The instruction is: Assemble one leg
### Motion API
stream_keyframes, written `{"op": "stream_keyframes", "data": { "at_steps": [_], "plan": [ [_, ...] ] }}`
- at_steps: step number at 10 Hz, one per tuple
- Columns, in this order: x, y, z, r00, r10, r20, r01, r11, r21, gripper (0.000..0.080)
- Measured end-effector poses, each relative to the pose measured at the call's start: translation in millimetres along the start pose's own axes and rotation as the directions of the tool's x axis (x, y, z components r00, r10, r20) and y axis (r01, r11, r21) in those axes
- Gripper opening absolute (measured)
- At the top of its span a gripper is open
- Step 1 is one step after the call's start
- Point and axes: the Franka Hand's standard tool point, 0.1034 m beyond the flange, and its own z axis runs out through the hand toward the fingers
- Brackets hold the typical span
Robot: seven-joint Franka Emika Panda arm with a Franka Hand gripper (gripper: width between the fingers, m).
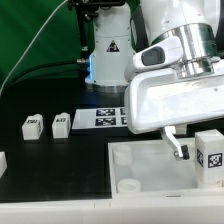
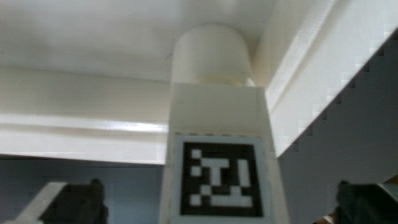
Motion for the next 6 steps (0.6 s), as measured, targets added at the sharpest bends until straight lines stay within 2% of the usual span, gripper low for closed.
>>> {"op": "stream_keyframes", "data": {
  "at_steps": [2, 4, 5, 6],
  "plan": [
    [-0.2, -0.1, 0.1, 1.0, 0.002, 0.006, -0.002, 1.0, 0.001, 0.0649],
    [11.3, -0.4, -16.9, 0.992, 0.012, 0.124, -0.014, 1.0, 0.018, 0.0649],
    [19.8, 4.8, -21.0, 0.992, 0.013, 0.122, -0.015, 1.0, 0.013, 0.0649],
    [16.3, 8.8, -17.4, 0.987, 0.018, 0.16, -0.021, 1.0, 0.015, 0.0649]
  ]
}}
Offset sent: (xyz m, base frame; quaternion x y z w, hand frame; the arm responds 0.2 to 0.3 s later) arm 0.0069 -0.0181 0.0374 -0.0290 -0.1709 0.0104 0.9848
